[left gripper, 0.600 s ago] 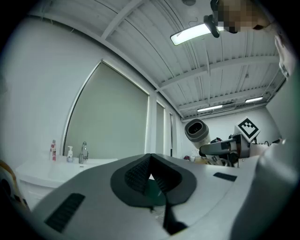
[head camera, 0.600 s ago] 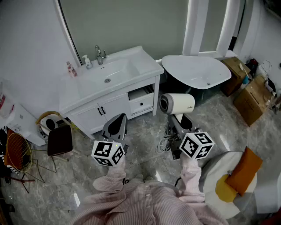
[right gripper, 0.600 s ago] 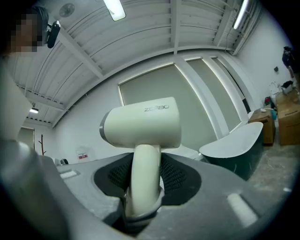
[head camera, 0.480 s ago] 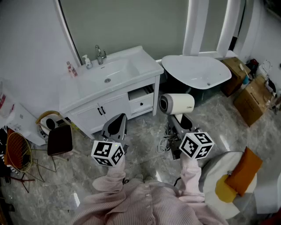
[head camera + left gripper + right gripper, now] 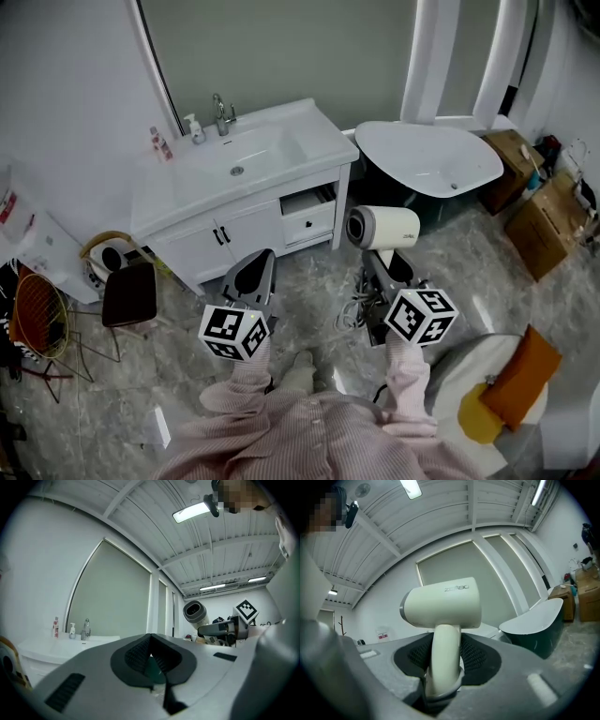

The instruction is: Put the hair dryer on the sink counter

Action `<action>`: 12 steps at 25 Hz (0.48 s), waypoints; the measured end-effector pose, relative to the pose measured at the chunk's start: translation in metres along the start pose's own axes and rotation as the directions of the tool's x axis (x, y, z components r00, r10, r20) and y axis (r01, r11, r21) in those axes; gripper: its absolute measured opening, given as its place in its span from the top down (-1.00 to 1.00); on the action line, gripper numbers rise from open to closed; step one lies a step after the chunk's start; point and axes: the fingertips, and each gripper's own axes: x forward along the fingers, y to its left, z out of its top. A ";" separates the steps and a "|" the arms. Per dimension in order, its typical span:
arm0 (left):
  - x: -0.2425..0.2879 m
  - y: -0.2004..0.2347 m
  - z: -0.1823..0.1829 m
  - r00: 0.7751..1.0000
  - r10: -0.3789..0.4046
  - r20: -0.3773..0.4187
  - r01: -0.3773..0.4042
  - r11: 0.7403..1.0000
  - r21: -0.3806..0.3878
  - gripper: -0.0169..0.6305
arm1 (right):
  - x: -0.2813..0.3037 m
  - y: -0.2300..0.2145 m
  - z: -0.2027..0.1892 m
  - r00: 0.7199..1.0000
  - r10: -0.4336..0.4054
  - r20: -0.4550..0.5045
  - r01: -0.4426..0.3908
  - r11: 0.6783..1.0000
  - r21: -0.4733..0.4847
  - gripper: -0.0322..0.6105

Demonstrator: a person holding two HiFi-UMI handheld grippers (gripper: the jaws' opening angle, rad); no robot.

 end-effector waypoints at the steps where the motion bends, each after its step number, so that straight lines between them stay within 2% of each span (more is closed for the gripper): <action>1: 0.002 0.002 0.000 1.000 0.004 0.000 -0.004 1.000 -0.002 0.96 | 0.003 -0.001 0.000 1.000 0.003 -0.004 -0.003 1.000 0.001 0.40; 12: 0.071 0.041 -0.010 1.000 0.004 -0.005 -0.004 1.000 -0.022 0.96 | 0.073 -0.039 0.005 1.000 0.003 -0.029 -0.003 1.000 0.000 0.40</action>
